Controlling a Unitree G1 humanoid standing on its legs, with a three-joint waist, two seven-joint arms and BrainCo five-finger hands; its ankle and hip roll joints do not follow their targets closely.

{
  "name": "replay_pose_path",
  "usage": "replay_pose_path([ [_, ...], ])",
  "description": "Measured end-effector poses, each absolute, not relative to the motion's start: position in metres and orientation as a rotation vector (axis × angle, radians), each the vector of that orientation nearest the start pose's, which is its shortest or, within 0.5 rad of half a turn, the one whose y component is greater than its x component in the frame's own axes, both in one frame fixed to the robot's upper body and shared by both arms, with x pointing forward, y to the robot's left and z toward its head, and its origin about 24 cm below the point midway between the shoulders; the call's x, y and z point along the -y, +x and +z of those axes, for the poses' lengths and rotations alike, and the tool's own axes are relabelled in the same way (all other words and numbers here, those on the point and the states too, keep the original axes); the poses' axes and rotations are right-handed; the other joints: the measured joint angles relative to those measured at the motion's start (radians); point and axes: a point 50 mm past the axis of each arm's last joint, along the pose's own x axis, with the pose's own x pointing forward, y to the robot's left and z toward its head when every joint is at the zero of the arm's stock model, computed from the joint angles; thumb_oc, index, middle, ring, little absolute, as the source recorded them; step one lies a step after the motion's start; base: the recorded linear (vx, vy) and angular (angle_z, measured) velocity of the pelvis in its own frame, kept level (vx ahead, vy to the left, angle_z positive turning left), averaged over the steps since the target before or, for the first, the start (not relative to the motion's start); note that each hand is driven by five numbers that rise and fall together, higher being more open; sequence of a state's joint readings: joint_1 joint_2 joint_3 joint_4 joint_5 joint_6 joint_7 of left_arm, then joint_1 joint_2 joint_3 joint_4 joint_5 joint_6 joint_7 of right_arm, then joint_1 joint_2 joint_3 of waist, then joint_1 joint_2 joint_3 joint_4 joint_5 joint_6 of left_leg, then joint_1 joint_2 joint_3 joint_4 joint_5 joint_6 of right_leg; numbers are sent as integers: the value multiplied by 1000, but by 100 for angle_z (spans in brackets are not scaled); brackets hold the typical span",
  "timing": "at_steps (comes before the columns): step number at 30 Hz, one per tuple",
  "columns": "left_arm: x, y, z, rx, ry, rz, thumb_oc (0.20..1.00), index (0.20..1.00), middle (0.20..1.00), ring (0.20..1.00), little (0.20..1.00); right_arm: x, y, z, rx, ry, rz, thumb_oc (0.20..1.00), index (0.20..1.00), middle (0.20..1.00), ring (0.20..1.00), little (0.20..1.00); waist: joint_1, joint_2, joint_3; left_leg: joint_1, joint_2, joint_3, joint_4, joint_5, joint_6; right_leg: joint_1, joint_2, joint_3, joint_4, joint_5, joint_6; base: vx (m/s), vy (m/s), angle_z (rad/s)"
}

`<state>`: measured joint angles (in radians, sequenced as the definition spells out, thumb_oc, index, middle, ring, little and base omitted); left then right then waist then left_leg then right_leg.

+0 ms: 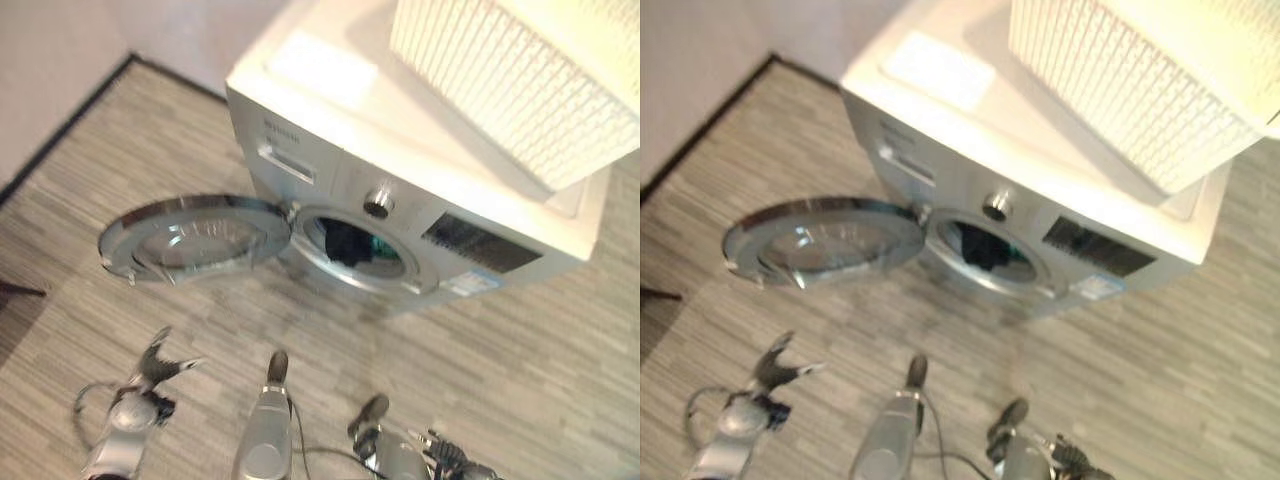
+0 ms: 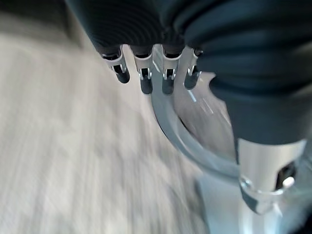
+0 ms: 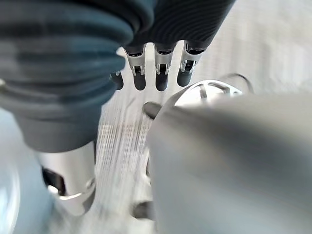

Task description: Grab the laundry basket,head to the washer,open it,put in the laundry and shut it.

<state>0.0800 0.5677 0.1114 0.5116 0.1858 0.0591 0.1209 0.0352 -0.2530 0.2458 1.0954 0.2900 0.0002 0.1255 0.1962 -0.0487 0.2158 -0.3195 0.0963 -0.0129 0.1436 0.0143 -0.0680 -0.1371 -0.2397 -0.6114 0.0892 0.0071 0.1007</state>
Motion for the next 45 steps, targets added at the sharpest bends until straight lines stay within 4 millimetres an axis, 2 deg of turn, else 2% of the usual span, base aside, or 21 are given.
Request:
replay_pose_path([
  [1,-369,194,-5,-586,841,430,1000,1000,1000,1000,1000,214,104,-155,-1137,-135,129,1000,1000,1000,1000,1000,4,-6,-33,36,8,11,-16,2,-6,31,9,5,-23,3,2,111,-38,-18],
  [2,-378,201,10,-545,879,472,1000,1000,1000,1000,1000,213,107,-154,-1126,-198,189,1000,1000,1000,1000,1000,3,-14,-53,49,12,17,-29,1,-7,42,16,8,-40,7,4,145,-52,-25],
  [3,-397,215,47,-458,976,548,1000,1000,1000,1000,1000,210,111,-151,-1106,-308,308,1000,1000,1000,1000,1000,3,-30,-80,73,18,23,-58,9,-17,58,31,17,-66,14,1,100,-33,-18],
  [5,-420,235,105,-313,1081,689,1000,1000,1000,1000,1000,207,113,-150,-1098,-361,379,1000,1000,1000,1000,1000,-6,-55,-106,93,30,35,-78,19,-30,70,48,27,-91,25,-6,66,-17,-21],
  [8,-442,253,169,-189,1115,844,1000,1000,1000,1000,1000,207,118,-148,-1075,-395,404,1000,1000,1000,1000,1000,-44,-80,-129,101,45,59,-85,21,-33,71,67,48,-114,46,-8,2,3,-23],
  [12,-452,271,201,-199,1030,832,1000,1000,1000,1000,1000,210,133,-144,-1045,-433,413,1000,1000,1000,1000,1000,-86,-89,-120,66,58,74,-69,25,-39,31,77,61,-111,66,-21,-32,12,-20],
  [15,-442,295,238,-144,964,816,1000,1000,1000,1000,1000,204,145,-140,-1009,-466,451,1000,1000,1000,1000,1000,-103,-119,-40,46,83,97,-34,19,-48,4,98,90,-110,80,-32,-37,-8,-32],
  [16,-435,303,258,-100,947,813,1000,1000,1000,1000,1000,198,151,-139,-992,-474,472,1000,1000,1000,1000,1000,-114,-146,-7,25,100,105,-15,16,-53,-14,112,102,-110,86,-42,-53,1,-27],
  [18,-431,309,280,-103,958,801,1000,1000,1000,1000,1000,194,163,-134,-956,-502,497,1000,1000,1000,1000,1000,-125,-170,38,-23,118,98,26,11,-59,-47,124,108,-102,89,-51,-54,1,-20],
  [21,-420,322,287,-100,900,772,1000,1000,1000,1000,1000,186,181,-122,-869,-494,506,1000,1000,1000,1000,1000,-156,-192,101,-92,132,91,68,6,-66,-97,136,107,-93,92,-60,-55,10,-3],
  [24,-415,321,320,-37,875,800,1000,1000,1000,1000,1000,169,210,-104,-748,-458,525,1000,1000,1000,1000,1000,-166,-219,167,-180,148,75,101,9,-65,-174,151,110,-86,115,-77,-38,21,-8],
  [25,-417,319,322,-40,887,824,1000,1000,1000,1000,1000,155,228,-88,-654,-435,543,1000,1000,1000,1000,1000,-181,-237,207,-196,149,77,116,11,-64,-182,155,114,-92,130,-84,-40,38,-10],
  [29,-420,311,338,2,875,864,1000,1000,1000,1000,1000,140,247,-66,-527,-373,547,1000,1000,1000,1000,1000,-181,-242,216,-234,171,85,167,-20,-63,-209,169,138,-96,135,-88,9,14,-18],
  [33,-436,298,329,-22,834,919,1000,1000,1000,1000,1000,138,248,-62,-513,-366,553,1000,1000,1000,1000,1000,-185,-244,215,-221,177,109,177,-34,-61,-208,170,160,-95,135,-89,16,6,-19],
  [36,-459,280,288,-119,791,952,1000,1000,1000,1000,1000,143,239,-69,-546,-352,547,1000,1000,1000,1000,1000,-190,-231,211,-165,182,128,202,-62,-57,-175,166,200,-87,135,-89,31,12,-37],
  [38,-470,270,245,-259,837,928,1000,1000,1000,1000,1000,152,228,-76,-591,-355,538,1000,1000,1000,1000,1000,-206,-200,197,-118,181,135,202,-78,-57,-138,163,214,-86,133,-87,33,-7,-22],
  [39,-475,259,195,-399,829,881,1000,1000,1000,1000,1000,166,215,-83,-644,-378,537,1000,1000,1000,1000,1000,-225,-161,168,-78,179,144,198,-95,-57,-106,160,225,-84,126,-78,60,-19,-17],
  [42,-482,220,116,-698,784,785,1000,1000,1000,1000,1000,189,195,-93,-736,-406,519,1000,1000,1000,1000,1000,-250,-123,94,-17,175,169,177,-112,-58,-77,156,255,-86,111,-67,85,-23,-24],
  [43,-481,210,97,-752,753,762,1000,1000,1000,1000,1000,195,192,-94,-750,-413,510,1000,1000,1000,1000,1000,-253,-115,90,10,173,178,168,-112,-58,-59,154,264,-86,110,-66,106,-74,-28],
  [44,-465,180,35,-959,690,641,1000,1000,1000,1000,1000,219,177,-96,-808,-446,480,1000,1000,1000,1000,1000,-268,-80,45,79,166,191,132,-115,-57,-6,149,277,-89,96,-58,64,-102,-15],
  [45,-453,171,10,-1041,665,579,1000,1000,1000,1000,1000,229,167,-97,-839,-455,464,1000,1000,1000,1000,1000,-268,-66,9,91,165,188,122,-120,-59,0,149,277,-86,82,-54,58,-146,-3],
])
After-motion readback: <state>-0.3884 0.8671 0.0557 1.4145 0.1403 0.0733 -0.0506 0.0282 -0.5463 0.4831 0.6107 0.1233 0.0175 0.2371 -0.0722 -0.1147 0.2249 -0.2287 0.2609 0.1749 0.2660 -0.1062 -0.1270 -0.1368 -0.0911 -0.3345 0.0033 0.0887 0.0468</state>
